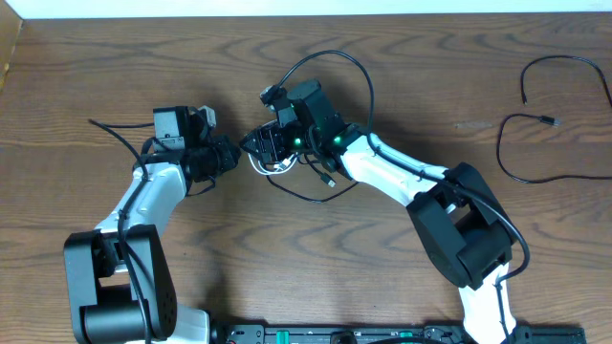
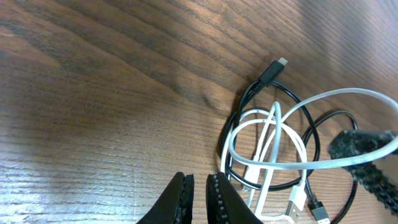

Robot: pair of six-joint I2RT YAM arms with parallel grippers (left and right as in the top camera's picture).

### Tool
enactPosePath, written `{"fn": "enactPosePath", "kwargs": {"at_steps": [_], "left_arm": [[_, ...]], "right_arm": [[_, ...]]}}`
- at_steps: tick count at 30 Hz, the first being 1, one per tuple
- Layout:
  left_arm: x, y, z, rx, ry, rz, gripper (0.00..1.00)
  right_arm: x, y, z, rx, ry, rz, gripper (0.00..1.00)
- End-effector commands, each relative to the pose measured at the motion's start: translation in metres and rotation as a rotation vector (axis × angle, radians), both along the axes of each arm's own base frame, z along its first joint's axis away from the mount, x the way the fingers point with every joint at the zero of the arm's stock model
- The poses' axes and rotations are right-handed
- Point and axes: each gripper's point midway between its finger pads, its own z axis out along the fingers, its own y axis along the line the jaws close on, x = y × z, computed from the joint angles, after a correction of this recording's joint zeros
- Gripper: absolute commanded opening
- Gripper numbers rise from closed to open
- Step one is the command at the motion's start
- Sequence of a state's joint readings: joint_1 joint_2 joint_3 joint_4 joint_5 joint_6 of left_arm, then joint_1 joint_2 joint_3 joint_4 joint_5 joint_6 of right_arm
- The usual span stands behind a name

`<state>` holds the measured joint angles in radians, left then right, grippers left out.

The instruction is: Untangle cables

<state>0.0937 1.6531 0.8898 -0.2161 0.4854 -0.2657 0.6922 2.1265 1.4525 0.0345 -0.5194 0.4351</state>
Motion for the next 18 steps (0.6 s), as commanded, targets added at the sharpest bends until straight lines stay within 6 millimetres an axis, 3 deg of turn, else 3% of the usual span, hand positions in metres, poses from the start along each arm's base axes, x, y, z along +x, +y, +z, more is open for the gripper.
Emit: {"fn": "enactPosePath", "kwargs": {"at_steps": [1,18], "left_arm": [[0.0,0.006,0.0,0.03,0.0,0.018,0.15],[0.0,0.006,0.0,0.03,0.0,0.018,0.14]], "right_arm": [[-0.001,0.005,-0.015,-0.027,-0.018,0.012,0.71],[0.002,0.007,-0.061,-0.052,0.013,0.013,0.75]]}}
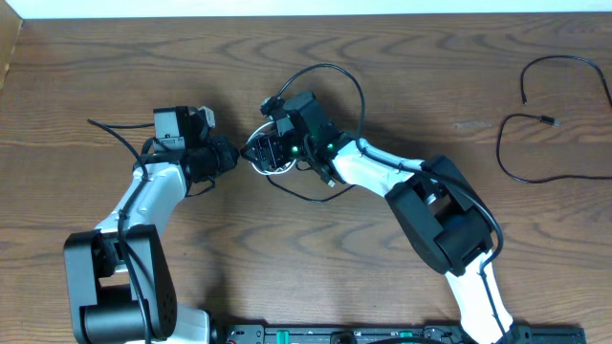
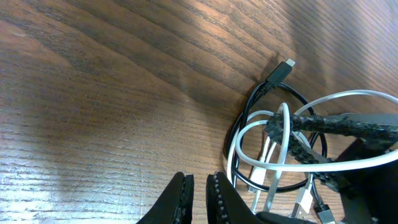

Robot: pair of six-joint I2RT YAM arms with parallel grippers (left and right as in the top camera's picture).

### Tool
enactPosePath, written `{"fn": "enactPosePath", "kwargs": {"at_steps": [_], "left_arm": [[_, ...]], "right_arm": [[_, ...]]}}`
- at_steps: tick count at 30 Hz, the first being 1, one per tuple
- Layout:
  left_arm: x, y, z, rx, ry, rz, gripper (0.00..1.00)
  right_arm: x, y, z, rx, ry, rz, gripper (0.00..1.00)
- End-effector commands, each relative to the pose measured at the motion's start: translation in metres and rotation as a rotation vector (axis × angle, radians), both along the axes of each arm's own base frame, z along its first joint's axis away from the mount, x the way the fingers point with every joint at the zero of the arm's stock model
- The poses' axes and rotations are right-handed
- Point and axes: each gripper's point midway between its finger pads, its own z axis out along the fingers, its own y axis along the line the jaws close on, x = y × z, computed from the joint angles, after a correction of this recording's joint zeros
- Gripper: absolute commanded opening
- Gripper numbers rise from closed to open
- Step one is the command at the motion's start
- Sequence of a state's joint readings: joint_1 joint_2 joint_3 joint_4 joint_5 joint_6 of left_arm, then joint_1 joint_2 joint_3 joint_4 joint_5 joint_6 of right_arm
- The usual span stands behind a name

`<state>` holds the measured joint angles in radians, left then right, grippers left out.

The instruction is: Untangle cables

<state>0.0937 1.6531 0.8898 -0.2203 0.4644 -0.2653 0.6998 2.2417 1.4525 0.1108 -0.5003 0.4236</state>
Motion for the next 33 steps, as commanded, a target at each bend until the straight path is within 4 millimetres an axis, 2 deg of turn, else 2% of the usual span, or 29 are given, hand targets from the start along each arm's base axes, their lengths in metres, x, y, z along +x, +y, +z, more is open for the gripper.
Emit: {"fn": "enactPosePath", "kwargs": {"at_steps": [1,4,10,12,18,29,31,33], "left_arm": [[0.001,0.002,0.002,0.012,-0.005,0.008,0.14],[0.001,0.003,0.002,0.012,-0.006,0.008,0.14],[0.001,0.003,0.002,0.012,-0.006,0.008,0.14],[0.001,0.003,0.002,0.012,-0.006,0.008,0.14],[0.001,0.003,0.002,0.012,-0.006,0.008,0.15],[0.001,0.003,0.002,0.012,-0.006,0.008,0.15],[0.001,0.003,0.002,0.012,-0.006,0.008,0.15],[0.001,0.003,0.002,0.012,-0.006,0.008,0.15]], "right_arm": [[-0.002,0.0,-0.011,-0.022,0.006,0.012,0.75],[-0.002,-0.002,-0.013,-0.029,0.016,0.008,0.72],[-0.002,-0.011,-0.02,-0.057,0.05,-0.002,0.44],[-0.002,-0.012,-0.022,-0.062,0.057,-0.005,0.39],[-0.004,-0.017,-0.026,-0.078,0.081,-0.007,0.16],[-0.013,-0.012,-0.022,-0.047,0.106,0.038,0.11],[-0.017,-0.01,-0.02,-0.028,0.119,0.064,0.14],[-0.031,-0.004,-0.009,0.029,0.124,0.169,0.18]]}}
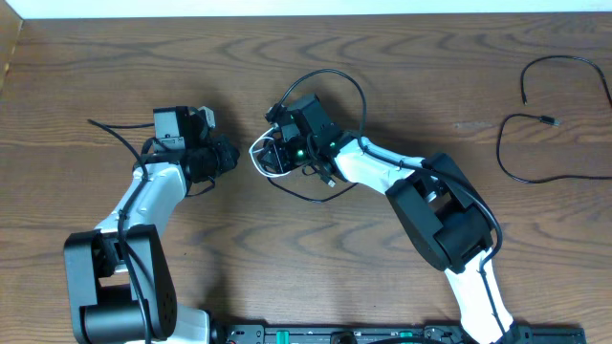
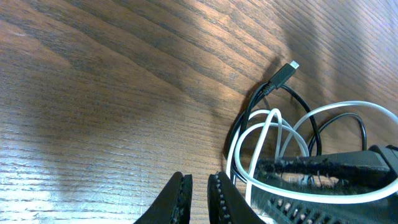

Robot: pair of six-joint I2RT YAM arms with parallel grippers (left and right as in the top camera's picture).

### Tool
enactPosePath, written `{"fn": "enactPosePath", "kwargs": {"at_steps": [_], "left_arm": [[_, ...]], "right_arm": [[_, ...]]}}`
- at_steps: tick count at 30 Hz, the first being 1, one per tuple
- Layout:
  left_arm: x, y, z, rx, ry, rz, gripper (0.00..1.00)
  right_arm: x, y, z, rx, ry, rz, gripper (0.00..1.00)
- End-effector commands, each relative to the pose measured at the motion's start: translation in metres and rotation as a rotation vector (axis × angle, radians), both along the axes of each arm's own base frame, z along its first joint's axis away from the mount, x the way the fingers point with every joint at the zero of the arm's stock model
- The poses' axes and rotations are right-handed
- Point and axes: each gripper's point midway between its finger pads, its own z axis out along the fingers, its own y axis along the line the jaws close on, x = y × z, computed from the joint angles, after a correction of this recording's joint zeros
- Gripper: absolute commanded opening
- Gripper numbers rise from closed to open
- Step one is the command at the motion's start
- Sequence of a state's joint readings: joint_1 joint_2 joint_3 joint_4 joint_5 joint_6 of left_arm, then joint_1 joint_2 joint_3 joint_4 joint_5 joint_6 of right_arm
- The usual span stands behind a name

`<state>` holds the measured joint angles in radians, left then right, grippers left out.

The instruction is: Untangle cables

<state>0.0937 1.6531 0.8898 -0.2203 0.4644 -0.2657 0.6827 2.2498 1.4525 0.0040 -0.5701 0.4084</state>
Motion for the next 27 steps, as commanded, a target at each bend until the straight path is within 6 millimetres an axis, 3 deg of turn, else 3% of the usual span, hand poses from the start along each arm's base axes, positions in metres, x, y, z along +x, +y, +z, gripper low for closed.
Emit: {"fn": "enactPosePath", "kwargs": {"at_steps": [1,6,13,16,27], "left_arm": [[0.001,0.003,0.002,0.012,-0.006,0.008,0.15],[0.001,0.003,0.002,0.012,-0.007,0.008,0.15],[0.001,0.003,0.002,0.012,-0.006,0.008,0.15],[0.001,0.003,0.002,0.012,-0.007,0.008,0.15],[0.002,0.003,0.003,0.012,-0.01,0.008,0.16]], "right_arm": [[-0.019,0.009,0.013,0.094,0.018,0.148,0.21],[-0.022,0.01,0.035,0.147,-0.05,0.228,0.36],[-0.021,0.008,0.03,0.121,-0.082,0.237,0.54],[-0.022,0.008,0.028,0.11,-0.08,0.232,0.68],[-0.018,0.007,0.025,0.089,-0.092,0.213,0.73]]}}
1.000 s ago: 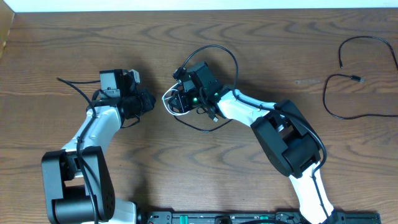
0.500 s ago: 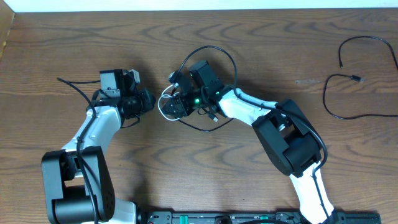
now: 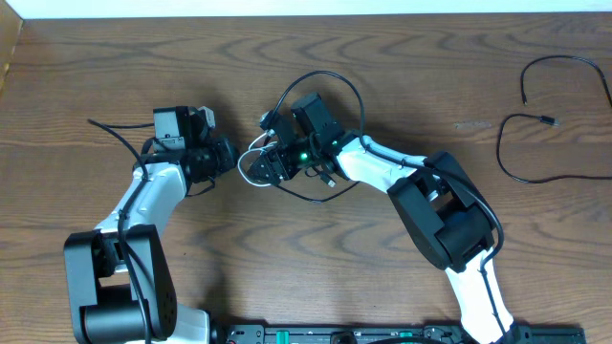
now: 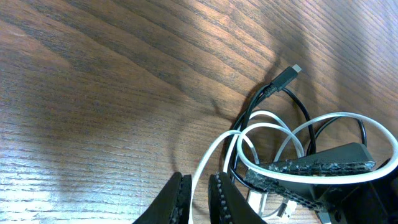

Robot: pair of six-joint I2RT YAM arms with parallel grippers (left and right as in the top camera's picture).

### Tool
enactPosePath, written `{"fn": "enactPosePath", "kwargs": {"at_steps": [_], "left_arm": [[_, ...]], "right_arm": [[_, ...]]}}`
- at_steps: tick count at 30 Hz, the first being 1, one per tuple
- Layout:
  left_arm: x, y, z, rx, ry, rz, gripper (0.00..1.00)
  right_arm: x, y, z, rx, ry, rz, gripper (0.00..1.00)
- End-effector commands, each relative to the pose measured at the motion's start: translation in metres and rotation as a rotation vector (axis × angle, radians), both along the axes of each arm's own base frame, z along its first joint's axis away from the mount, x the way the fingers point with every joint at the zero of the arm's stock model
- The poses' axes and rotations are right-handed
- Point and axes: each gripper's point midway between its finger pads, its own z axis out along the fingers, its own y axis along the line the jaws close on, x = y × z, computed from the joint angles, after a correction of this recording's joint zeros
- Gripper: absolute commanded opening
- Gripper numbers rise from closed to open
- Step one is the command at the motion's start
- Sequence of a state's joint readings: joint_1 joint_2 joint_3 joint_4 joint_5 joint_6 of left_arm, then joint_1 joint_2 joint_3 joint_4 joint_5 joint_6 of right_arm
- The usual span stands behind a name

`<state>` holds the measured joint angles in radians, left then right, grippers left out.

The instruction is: Untangle cables

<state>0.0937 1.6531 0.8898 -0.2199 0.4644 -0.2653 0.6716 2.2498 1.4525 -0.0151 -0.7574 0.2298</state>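
Note:
A white cable [image 4: 348,118] and a black cable [image 4: 264,96] lie knotted together on the wooden table [image 3: 316,248]. The black one ends in a plug [image 4: 291,70] and rises in a tall loop [image 3: 330,78]. My right gripper [image 3: 271,162] sits in the knot, its textured fingers [image 4: 311,167] shut on a white strand. One white strand runs out to the left and passes through the narrow gap of my left gripper [image 4: 199,180], which stands slightly open, just left of the tangle [image 3: 251,170].
A second, separate black cable [image 3: 535,124] lies loosely at the far right of the table. The left arm's own black lead [image 3: 115,134] trails off to the left. The table's back edge [image 3: 306,13] runs along the top.
My right gripper has moved left and down with the white cable. A white strand now lies between my left gripper's fingers, where before the gap held nothing. The left arm has stayed put.
The right gripper first hovered at the tangle's right side with a white loop raised. Then it was down in the knot, fingers on the white cable. Later the loop had spread leftward. Now the white strand reaches into my still left gripper.

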Motion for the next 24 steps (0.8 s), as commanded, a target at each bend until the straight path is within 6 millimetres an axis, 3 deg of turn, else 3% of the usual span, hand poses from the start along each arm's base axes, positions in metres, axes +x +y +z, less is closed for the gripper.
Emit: {"fn": "enactPosePath", "kwargs": {"at_steps": [1,8,17,24], "left_arm": [[0.002,0.003,0.003,0.012,-0.009,0.008,0.16],[0.002,0.003,0.003,0.012,-0.01,0.008,0.16],[0.003,0.003,0.003,0.015,-0.013,0.01,0.16],[0.004,0.011,0.001,0.058,-0.013,0.034,0.16]], "right_arm": [[0.006,0.002,0.014,0.009,-0.044,-0.009,0.72],[0.009,-0.002,0.014,0.007,-0.042,-0.018,0.73],[-0.003,0.001,0.008,-0.016,-0.111,0.066,0.56],[-0.014,0.01,0.007,-0.014,-0.158,0.118,0.57]]}}
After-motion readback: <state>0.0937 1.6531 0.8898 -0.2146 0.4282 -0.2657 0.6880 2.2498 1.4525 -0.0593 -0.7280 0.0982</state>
